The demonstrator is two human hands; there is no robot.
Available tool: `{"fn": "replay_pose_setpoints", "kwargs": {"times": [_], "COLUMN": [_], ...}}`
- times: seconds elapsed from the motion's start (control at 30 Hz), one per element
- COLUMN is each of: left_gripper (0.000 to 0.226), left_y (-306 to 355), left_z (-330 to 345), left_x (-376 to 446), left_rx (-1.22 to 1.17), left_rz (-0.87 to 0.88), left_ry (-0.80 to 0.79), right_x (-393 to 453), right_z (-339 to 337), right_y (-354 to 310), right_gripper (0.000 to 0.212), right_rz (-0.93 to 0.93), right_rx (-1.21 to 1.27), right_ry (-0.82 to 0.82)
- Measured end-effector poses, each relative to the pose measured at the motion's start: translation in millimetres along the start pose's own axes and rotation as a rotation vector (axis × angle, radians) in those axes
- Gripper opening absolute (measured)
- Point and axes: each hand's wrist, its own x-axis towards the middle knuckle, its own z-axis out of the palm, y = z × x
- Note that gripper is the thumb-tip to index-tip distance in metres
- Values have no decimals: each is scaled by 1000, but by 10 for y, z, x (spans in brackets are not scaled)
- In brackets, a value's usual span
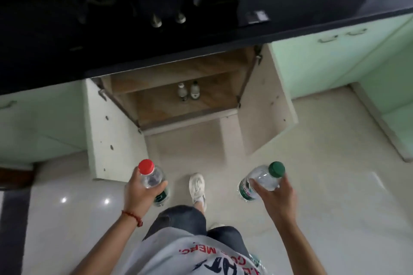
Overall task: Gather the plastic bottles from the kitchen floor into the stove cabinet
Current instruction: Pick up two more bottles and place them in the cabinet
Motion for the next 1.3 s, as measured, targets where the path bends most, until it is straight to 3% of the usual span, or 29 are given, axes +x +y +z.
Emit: {"fn": "replay_pose_setpoints", "kwargs": {"times": [0.2,0.4,0.77,0.97,1.3], "left_gripper": [40,39,50,50,52], "left_y": [91,555,952,737,-293], "left_z": [32,131,699,1151,2114], "left_x": [489,1105,1749,2017,3217], "left_rx": [-12,-55,-99,-122,-157], "left_rz": [-106,-55,-116,-155,-114], "left_ry": [80,70,179,175,200], "right_x": [620,1129,2048,2618,3628], "right_z": [394,558,696,1100,2473], "right_y": [-496,-859,-919,-827,-129], "right_gripper": [54,53,56,54,59], "right_rz": [-98,-106,-138,-140,-306], "right_rx": [-42,-68,-145,-144,-67], "right_ry": [-116,-153,-285,-312,-139]}}
